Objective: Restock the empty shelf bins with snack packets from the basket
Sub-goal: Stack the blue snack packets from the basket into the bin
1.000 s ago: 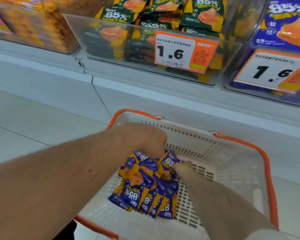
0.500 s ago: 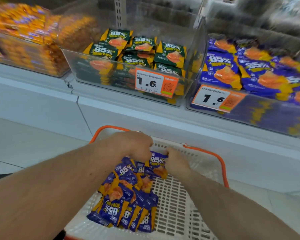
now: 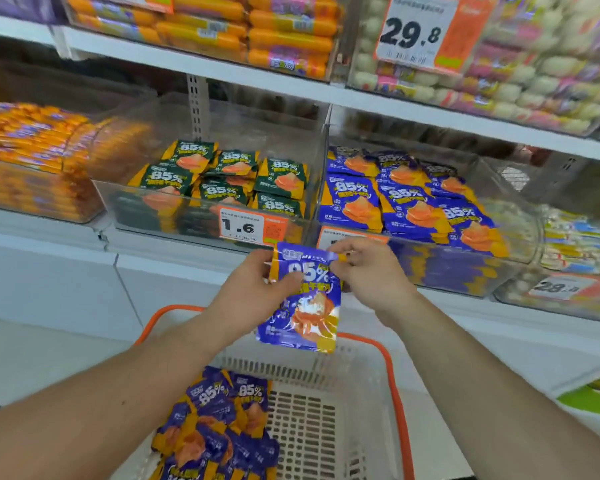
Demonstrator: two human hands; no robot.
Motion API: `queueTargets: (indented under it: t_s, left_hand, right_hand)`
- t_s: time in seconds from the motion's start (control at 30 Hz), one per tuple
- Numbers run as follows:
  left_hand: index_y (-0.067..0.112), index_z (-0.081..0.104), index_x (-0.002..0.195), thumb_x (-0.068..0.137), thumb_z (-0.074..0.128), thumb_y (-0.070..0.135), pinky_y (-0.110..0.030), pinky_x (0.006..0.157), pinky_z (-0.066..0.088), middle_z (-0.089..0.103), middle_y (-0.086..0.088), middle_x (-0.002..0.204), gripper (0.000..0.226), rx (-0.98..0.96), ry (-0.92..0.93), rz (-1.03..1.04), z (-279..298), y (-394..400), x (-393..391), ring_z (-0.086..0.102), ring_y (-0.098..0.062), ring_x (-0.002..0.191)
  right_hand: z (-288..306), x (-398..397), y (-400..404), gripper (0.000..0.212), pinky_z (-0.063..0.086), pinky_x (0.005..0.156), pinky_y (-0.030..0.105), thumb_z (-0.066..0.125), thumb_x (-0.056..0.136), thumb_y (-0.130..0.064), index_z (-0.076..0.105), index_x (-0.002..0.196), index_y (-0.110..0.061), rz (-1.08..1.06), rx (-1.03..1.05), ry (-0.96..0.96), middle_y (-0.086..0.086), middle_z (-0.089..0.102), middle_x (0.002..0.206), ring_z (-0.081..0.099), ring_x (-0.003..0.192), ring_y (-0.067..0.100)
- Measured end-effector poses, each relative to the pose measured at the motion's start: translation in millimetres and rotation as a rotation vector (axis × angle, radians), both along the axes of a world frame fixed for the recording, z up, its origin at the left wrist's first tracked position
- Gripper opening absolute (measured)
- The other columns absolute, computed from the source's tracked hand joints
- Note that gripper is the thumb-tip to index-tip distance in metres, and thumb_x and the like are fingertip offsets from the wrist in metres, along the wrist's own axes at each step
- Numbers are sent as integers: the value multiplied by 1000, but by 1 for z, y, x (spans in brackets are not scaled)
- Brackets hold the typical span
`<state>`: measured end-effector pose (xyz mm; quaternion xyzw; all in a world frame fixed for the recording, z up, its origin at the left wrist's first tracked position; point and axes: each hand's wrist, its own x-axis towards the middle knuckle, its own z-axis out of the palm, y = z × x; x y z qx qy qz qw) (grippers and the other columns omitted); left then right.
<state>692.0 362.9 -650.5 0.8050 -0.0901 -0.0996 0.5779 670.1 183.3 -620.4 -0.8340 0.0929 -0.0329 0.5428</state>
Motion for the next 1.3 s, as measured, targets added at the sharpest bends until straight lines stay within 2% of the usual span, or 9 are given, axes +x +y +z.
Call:
queueTargets:
  t_s: [0.23,0.4,0.6,0.67,0.77,0.83,0.9,1.0,1.3]
  left_hand:
    - [17,70,104,90,66,5,-48,96,52,75,-1,100,19,-264,94,-150,31,-44,-7,69,-26,102]
    - [18,71,100,88,70,11,-46,90,55,76,2,99,14,-364,22,-104,51,-98,15,71,-21,96]
    - [22,67,92,91,67,16,-36,68,61,75,4,92,6,-367,-27,-118,68,-153,23,71,-18,83]
    - [22,65,95,92,65,25,-42,78,59,72,5,98,4,-259,-149,-115,67,-163,24,69,-19,90]
    - [18,48,136,90,62,36,-45,109,36,52,0,139,52,257,-593,-61,49,-165,26,47,-22,127]
    - [18,32,150,86,65,40,-47,114,21,31,-1,155,75,559,-804,-91,33,-161,23,28,-26,141]
    - [15,39,147,73,75,41,-51,111,27,36,-7,153,87,736,-893,-145,15,-159,21,33,-32,140]
    - [12,58,132,51,84,39,-52,101,42,55,-10,138,89,841,-954,-127,-1,-160,24,53,-35,124]
    - [16,53,137,57,79,36,-50,103,35,53,-9,140,86,869,-974,-123,-8,-161,25,50,-35,125]
  right_hand:
    - [35,-11,-32,27,50,55,33,65,90,-13,53,102,-34,-299,161,-204,4,67,79,59,63,17]
    - [41,-18,-57,28,52,67,40,70,74,-8,50,81,-25,-442,168,-245,-4,69,80,63,71,21]
    - [46,-26,-77,32,39,41,21,55,85,9,63,87,-23,-476,473,-205,10,66,84,57,51,16]
    - [49,-26,-89,38,41,41,21,52,85,13,67,91,-22,-556,505,-294,7,67,83,54,55,17]
    - [55,-21,-112,36,50,51,24,51,86,12,67,98,-19,-708,476,-389,-2,66,81,59,63,18]
    - [53,-16,-127,37,57,68,36,52,84,9,66,92,-24,-777,413,-400,-3,67,88,67,80,23]
    - [48,-12,-138,39,59,76,44,49,82,7,65,91,-27,-836,327,-370,-3,68,94,69,92,25]
    - [41,-7,-150,39,58,82,42,45,82,8,67,96,-21,-857,256,-337,-3,67,101,66,96,21]
    - [34,1,-167,38,55,85,45,52,84,-1,64,115,-19,-817,-52,-182,3,64,111,62,100,26]
